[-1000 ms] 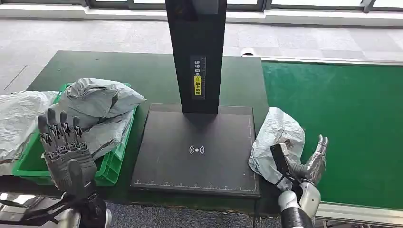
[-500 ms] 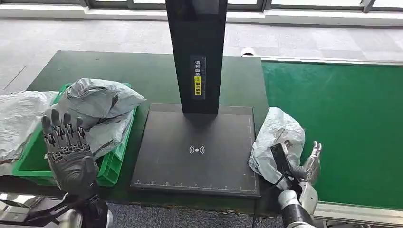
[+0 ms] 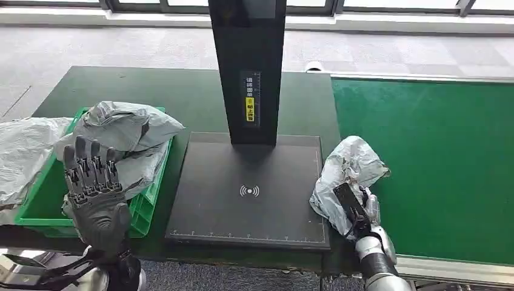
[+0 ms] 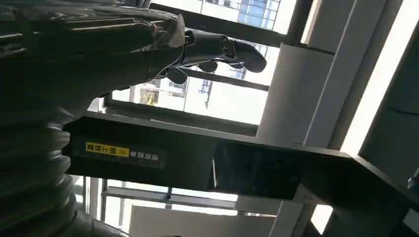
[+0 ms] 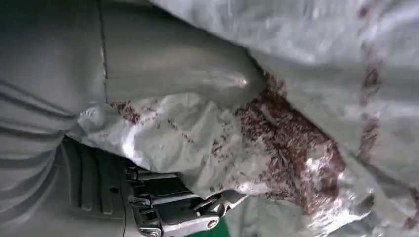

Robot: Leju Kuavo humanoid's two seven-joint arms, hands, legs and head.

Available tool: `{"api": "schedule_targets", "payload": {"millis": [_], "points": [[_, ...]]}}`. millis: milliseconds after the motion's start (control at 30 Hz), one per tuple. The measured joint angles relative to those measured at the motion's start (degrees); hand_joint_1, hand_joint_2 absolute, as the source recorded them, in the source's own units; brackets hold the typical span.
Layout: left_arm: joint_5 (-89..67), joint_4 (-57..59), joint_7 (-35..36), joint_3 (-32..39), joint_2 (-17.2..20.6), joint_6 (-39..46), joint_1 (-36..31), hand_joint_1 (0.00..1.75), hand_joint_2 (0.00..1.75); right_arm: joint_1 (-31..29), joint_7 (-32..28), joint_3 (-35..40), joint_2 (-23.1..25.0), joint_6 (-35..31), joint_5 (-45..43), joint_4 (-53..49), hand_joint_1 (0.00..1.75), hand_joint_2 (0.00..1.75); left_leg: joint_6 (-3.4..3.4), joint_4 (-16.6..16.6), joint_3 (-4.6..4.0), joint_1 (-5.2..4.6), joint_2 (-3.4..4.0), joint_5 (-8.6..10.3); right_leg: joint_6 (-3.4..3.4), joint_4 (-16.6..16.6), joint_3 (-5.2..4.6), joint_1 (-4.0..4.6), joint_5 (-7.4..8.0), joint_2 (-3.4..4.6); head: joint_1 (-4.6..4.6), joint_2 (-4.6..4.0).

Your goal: Moved the parcel from conveyor to table for the left to box.

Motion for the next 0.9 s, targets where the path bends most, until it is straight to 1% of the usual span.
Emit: {"api": "schedule_targets", "payload": {"millis": [100,267,367,500,633,900], "points": [[-0.24,0.09,0.00,0.00,0.02,0.00,0.00,0.00,1.75,-0.14,-1.46,-0.02,-0.22,2.36,-0.74,0.20,1.75,1.75,-0.07,0.00,0.05,0.02,0.25,-0.05,-0.07,0.00,-0.02,-0.01,0.05,0.26,0.00,-0.02],[-0.98,0.07,0.00,-0.02,0.02,0.26,-0.01,0.00,1.75,-0.17,-2.94,-0.02,-0.22,2.73,-2.09,0.22,1.75,1.75,-0.27,-0.01,0.21,0.21,0.69,-0.18,-0.16,0.01,-0.06,0.01,0.10,0.77,0.00,0.00],[-1.01,0.07,0.00,-0.02,0.02,0.46,-0.01,0.00,1.75,-0.07,-4.17,-0.02,-0.22,1.20,-2.62,0.22,1.75,1.75,-0.28,-0.11,0.23,0.23,0.70,-0.18,-0.22,0.02,-0.10,0.02,0.07,0.79,-0.02,0.00],[-1.01,0.07,0.00,-0.02,0.02,0.48,-0.01,0.00,1.75,0.00,-4.46,-0.02,-0.22,0.91,-2.71,0.22,1.75,1.75,-0.30,-0.23,0.26,0.24,0.70,-0.17,-0.29,0.03,-0.12,0.04,0.02,0.79,-0.02,-0.02],[-0.79,0.07,0.00,-0.02,0.02,0.77,-0.01,0.00,1.75,0.18,-5.16,-0.02,-0.07,-1.49,-2.86,0.24,1.75,1.75,-0.32,-0.25,0.25,0.25,0.67,-0.16,-0.34,0.03,-0.12,0.05,-0.01,0.75,-0.02,0.00],[-0.72,0.07,0.00,-0.02,0.02,0.92,-0.01,0.00,1.75,0.22,-5.29,-0.02,-0.04,-1.88,-2.91,0.24,1.75,1.75,-0.32,-0.25,0.23,0.23,0.67,-0.16,-0.34,0.03,-0.12,0.03,-0.01,0.74,-0.02,0.00]]}}
